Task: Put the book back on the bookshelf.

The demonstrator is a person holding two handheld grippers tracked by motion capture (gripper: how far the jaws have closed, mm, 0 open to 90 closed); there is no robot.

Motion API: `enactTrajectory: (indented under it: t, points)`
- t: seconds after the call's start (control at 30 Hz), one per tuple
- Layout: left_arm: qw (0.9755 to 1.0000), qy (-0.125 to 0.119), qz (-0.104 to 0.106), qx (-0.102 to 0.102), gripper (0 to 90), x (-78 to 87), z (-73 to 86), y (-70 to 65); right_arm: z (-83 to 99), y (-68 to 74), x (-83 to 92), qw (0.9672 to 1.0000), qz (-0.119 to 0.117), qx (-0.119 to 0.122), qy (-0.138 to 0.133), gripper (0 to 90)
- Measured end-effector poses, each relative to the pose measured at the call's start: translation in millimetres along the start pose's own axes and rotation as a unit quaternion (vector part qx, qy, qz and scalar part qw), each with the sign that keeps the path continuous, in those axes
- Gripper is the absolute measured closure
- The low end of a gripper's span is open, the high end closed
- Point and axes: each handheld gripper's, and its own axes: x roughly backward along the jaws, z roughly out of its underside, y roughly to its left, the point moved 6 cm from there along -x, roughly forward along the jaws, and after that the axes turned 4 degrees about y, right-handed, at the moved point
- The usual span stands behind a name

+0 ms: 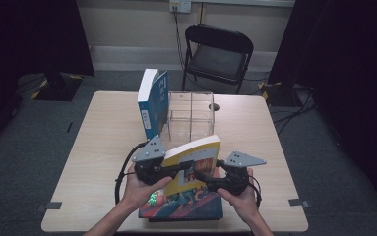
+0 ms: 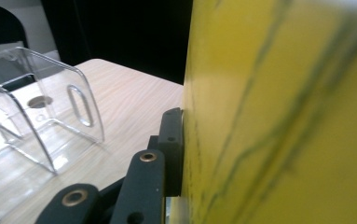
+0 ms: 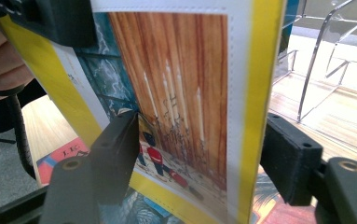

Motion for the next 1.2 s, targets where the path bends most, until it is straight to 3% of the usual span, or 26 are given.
enactTrajectory:
  t: [0.1, 0.23, 0.43, 0.53, 0.67, 0.73, 0.83, 0.87, 0.97, 1.0, 1.13, 1.2]
  points:
    - [1.0000, -0.001, -0.004, -0.003, 75.0, 0.3, 0.2, -0.3, 0.4, -1.9, 0.8, 0.9999, -0.010, -0.007, 0.001, 33.9]
    - [0.9999, -0.002, -0.010, 0.008, 75.2, 1.3, 0.4, 2.1, 2.7, -8.7, 3.8, 0.9999, -0.004, -0.013, 0.008, 31.4]
    - [0.9992, -0.009, -0.016, 0.036, 75.6, 9.5, 3.9, 8.7, 18.1, -23.8, 16.4, 0.9990, 0.022, -0.031, 0.023, 27.2]
    - [0.9983, -0.008, -0.025, 0.052, 75.7, 13.2, 5.6, 16.3, 35.4, -41.0, 28.3, 0.9969, 0.048, -0.053, 0.035, 26.9]
    - [0.9977, -0.010, -0.031, 0.059, 75.7, 13.8, 5.9, 19.8, 44.6, -52.7, 35.2, 0.9948, 0.068, -0.065, 0.040, 26.4]
    - [0.9974, -0.010, -0.037, 0.062, 75.7, 14.6, 5.4, 21.5, 55.0, -64.9, 42.1, 0.9920, 0.089, -0.073, 0.051, 25.6]
    - [0.9971, -0.008, -0.035, 0.067, 75.7, 16.2, 5.3, 22.5, 60.9, -71.7, 46.3, 0.9900, 0.105, -0.075, 0.057, 25.1]
    - [0.9970, -0.006, -0.034, 0.070, 75.8, 17.7, 4.5, 23.3, 69.3, -80.8, 52.1, 0.9869, 0.124, -0.080, 0.064, 25.1]
    - [0.9970, -0.004, -0.046, 0.063, 75.8, 19.0, 2.9, 24.6, 76.8, -89.8, 57.8, 0.9844, 0.135, -0.088, 0.071, 23.5]
    - [0.9965, -0.008, -0.054, 0.063, 75.8, 20.2, 1.4, 27.3, 85.5, -98.7, 61.9, 0.9811, 0.145, -0.102, 0.078, 21.5]
    - [0.9954, -0.016, -0.059, 0.073, 75.7, 21.5, -0.1, 40.6, 105.0, -115.9, 62.0, 0.9729, 0.174, -0.108, 0.107, 16.0]
    - [0.9937, -0.013, -0.076, 0.081, 75.7, 22.3, 0.6, 47.5, 114.6, -122.1, 59.5, 0.9687, 0.178, -0.117, 0.127, 15.5]
